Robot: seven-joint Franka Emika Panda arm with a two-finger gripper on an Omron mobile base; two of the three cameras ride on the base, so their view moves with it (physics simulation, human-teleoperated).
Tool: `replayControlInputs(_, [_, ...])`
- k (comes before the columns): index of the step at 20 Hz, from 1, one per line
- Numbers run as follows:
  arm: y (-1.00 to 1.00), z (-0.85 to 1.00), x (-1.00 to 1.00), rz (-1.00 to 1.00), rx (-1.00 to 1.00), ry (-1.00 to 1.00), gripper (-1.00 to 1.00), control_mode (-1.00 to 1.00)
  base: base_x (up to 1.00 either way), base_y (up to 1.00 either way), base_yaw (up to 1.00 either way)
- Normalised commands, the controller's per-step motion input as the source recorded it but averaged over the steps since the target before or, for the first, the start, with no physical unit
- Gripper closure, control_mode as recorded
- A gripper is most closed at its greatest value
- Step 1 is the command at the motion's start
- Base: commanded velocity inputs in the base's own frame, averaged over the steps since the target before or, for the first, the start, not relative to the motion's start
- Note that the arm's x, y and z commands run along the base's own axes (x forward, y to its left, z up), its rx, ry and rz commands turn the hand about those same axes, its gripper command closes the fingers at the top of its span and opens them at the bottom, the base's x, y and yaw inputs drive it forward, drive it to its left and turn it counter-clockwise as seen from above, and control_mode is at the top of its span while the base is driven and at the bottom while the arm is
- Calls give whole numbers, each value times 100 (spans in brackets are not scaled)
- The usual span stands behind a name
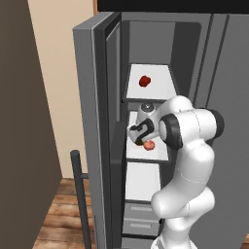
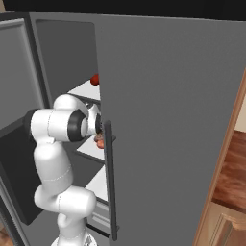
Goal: Take the bell pepper and kiwi from the highest rack and move them to the second highest rack where the peach and mushroom are located, to maximize freezer space. Close the freezer door after rearranging.
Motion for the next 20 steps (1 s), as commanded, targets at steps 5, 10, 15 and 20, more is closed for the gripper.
replayControlInputs(5, [0, -16, 0, 0, -1, 6, -100, -100, 0, 0, 0])
replayControlInputs(10, [0, 5, -16, 0, 0, -13, -100, -100, 0, 0, 0])
replayControlInputs(15, [0, 14, -49, 0, 0, -18, -100, -100, 0, 0, 0])
replayControlInputs(20, [0, 17, -61, 0, 1, -17, -100, -100, 0, 0, 0])
